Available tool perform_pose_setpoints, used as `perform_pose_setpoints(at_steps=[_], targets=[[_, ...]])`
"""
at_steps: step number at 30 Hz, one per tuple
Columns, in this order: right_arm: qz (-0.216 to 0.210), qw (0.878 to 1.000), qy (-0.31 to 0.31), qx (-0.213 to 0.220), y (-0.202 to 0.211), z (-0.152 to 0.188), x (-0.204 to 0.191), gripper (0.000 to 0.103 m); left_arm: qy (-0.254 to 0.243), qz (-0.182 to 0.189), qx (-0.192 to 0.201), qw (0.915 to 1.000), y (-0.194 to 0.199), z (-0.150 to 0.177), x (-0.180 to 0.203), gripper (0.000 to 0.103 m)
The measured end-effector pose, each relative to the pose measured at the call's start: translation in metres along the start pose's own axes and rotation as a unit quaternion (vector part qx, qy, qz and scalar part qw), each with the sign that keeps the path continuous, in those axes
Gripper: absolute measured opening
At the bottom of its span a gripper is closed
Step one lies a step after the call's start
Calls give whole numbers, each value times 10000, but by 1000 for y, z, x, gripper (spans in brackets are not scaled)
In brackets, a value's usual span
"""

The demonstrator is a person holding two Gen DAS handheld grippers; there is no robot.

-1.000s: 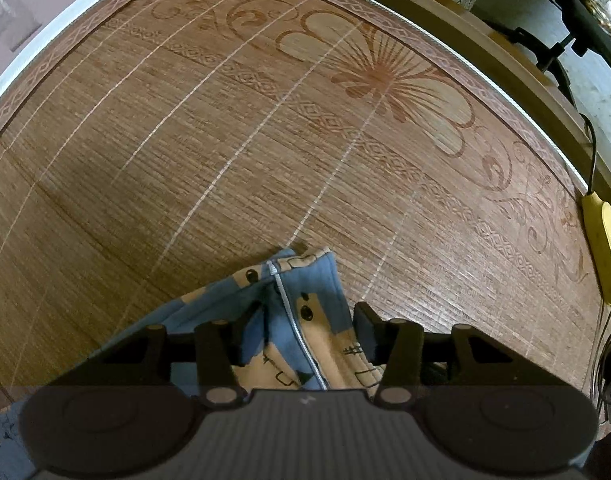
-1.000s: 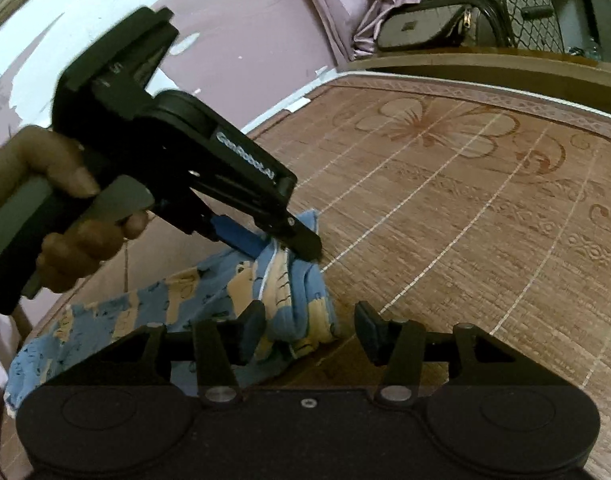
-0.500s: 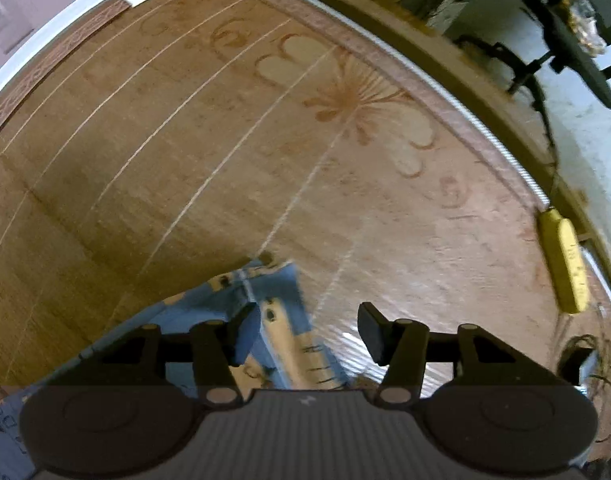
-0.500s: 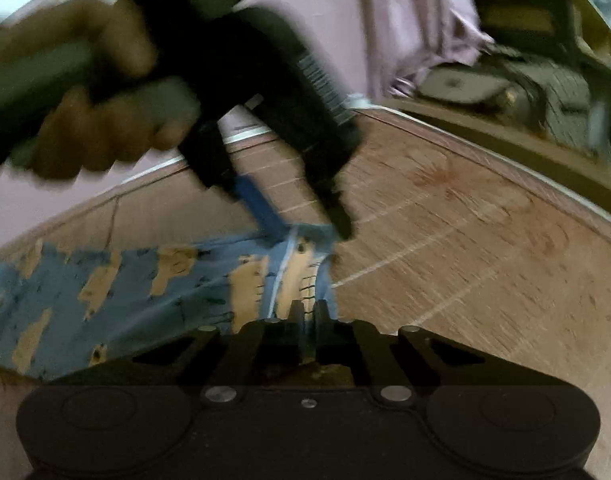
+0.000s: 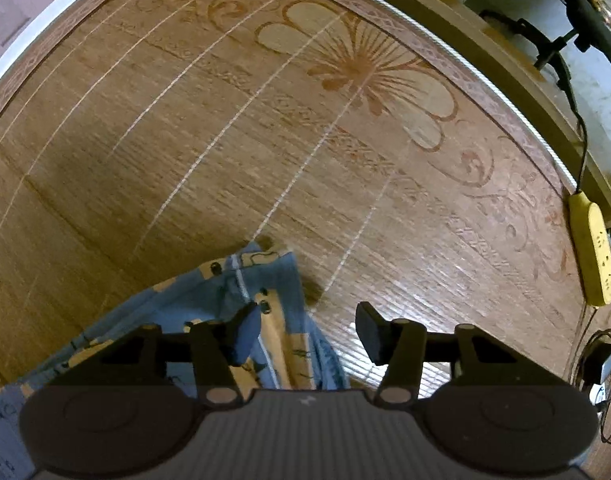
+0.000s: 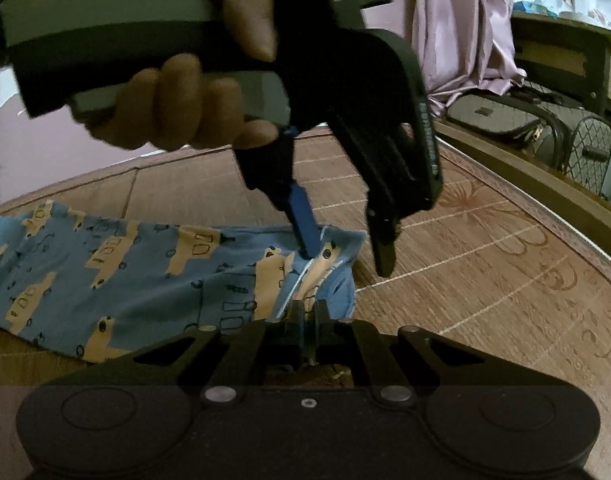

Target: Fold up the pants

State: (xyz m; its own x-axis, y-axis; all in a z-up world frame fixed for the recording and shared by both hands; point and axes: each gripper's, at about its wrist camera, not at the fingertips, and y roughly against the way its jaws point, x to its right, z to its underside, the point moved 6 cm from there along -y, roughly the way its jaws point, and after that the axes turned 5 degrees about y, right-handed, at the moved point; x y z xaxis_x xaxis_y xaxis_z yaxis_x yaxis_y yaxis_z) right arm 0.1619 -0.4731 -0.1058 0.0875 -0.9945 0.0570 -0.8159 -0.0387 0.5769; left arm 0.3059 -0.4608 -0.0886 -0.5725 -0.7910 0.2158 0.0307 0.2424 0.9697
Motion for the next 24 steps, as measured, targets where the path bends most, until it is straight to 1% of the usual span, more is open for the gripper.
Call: perform_pose_setpoints(at_steps=[4,5,7,10,13,14,15,17,18,21,24], targets=[[-9,9997,238,47,3,0,-6,4,-99,-173,-75,9998,-2,1,6,54],[-40,9996,267,72,3,0,-7,4,-124,-257,-117,9995,-4,2,6,51],[-53,9994,349,62,3,0,-9,4,-134,-385,-174,9990,-8,3,6,49],[-59,9993,362,23,2,1,-9,4,-106,-428,-147,9989,-9,2,8,49],[61,9997,234,-25,6,0,-2,6,-87,-447,-133,9989,-13,-1,10,48],[94,9999,130,-43,7,0,2,12,-60,-430,-128,9990,-13,-1,9,48],[136,9999,-4,-72,8,1,7,21,-29,-415,-123,9991,-13,-1,8,48],[157,9993,-287,-180,8,3,19,25,34,-389,-101,9992,-12,-2,5,46],[137,9984,-498,-220,7,4,25,27,67,-365,-91,9993,-12,-2,4,46],[-50,9934,-1073,-398,0,10,38,27,103,-305,-73,9995,-14,-3,3,46],[-242,9888,-1395,-462,-5,12,41,28,96,-281,-55,9995,-13,-2,3,46]])
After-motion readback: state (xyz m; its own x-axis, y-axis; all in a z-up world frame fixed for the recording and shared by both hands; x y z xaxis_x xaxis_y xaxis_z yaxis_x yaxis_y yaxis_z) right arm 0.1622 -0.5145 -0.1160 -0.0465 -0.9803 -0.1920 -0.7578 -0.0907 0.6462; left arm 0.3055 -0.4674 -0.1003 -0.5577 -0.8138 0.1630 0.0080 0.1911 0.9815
